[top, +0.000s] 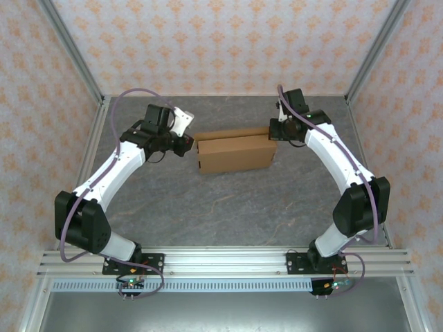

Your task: Fold the paper box

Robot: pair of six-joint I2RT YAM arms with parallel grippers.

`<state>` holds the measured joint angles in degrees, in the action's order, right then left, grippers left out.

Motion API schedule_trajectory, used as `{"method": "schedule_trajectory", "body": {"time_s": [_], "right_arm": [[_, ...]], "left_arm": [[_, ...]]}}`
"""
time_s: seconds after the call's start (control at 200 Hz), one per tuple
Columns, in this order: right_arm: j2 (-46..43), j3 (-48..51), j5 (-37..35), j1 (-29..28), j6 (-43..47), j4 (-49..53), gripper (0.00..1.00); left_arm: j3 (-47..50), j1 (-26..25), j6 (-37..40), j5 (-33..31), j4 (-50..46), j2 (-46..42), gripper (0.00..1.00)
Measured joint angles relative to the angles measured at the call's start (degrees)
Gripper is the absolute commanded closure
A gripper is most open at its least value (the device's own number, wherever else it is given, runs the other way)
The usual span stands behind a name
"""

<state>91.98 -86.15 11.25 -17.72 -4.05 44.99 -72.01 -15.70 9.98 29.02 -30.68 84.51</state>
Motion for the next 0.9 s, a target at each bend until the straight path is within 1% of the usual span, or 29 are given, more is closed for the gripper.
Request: {"method": "schedule_trajectory", "body": {"time_s": [0.17, 0.33, 0.68, 0.9], "right_arm": [[0.0, 0.0, -1.2, -0.4, -0.5, 0.0, 0.99], [0.0, 0.0, -2.0, -0.6, -0.7, -0.1, 0.99], [0.0, 1.1, -2.9, -0.6, -1.3, -2.1, 0.99], [0.1, 1.5, -2.7, -0.7, -1.4, -3.6, 0.99]], "left_arm": [[-0.6, -0.8, -6.8, -0.9, 0.1, 0.5, 0.99], [-0.8, -1.2, -11.3, -1.0, 0.1, 1.2, 1.0], [-3.1, -1.6, -17.5, -1.6, 0.0, 1.9, 1.0], [-3.5, -1.6, -18.7, -3.1, 0.0, 3.3, 1.0]]}}
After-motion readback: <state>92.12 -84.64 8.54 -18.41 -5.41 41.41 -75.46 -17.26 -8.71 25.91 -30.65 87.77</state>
